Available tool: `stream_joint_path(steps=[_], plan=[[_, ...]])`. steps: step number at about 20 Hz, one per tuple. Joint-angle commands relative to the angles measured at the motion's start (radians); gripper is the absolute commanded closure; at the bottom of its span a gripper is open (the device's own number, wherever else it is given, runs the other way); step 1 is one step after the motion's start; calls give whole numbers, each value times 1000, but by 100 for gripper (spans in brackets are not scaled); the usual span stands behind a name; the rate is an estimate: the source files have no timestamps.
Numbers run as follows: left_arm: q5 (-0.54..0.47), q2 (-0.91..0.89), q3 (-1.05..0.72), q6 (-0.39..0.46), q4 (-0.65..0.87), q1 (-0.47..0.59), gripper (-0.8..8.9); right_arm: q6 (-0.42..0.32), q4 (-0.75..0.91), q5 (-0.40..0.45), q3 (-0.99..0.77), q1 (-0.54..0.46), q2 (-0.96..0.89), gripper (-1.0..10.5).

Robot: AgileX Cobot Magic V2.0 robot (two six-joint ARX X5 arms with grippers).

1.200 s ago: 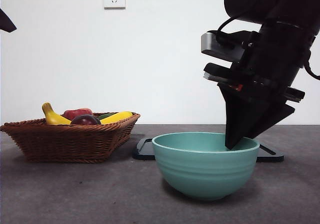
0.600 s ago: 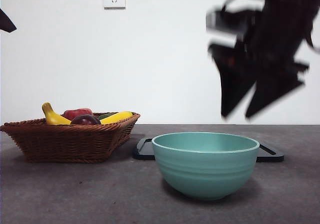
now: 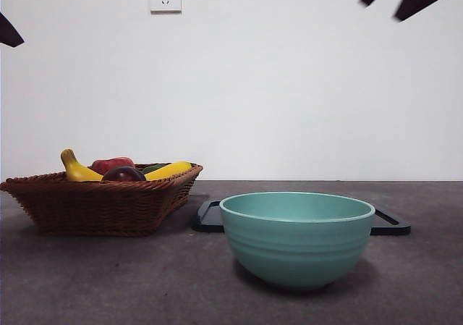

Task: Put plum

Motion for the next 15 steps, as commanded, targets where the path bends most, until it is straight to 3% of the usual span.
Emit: stream_joint_path(steps=[1, 6, 15], plan=[[6, 6, 23, 13, 4, -4, 408, 17, -74, -45, 17, 7, -48, 702], [6, 6, 23, 13, 4, -4, 408, 16, -190, -229, 17, 7, -133, 702], [6, 6, 23, 12, 3, -4, 408, 9, -222, -269, 16, 8, -158, 702]])
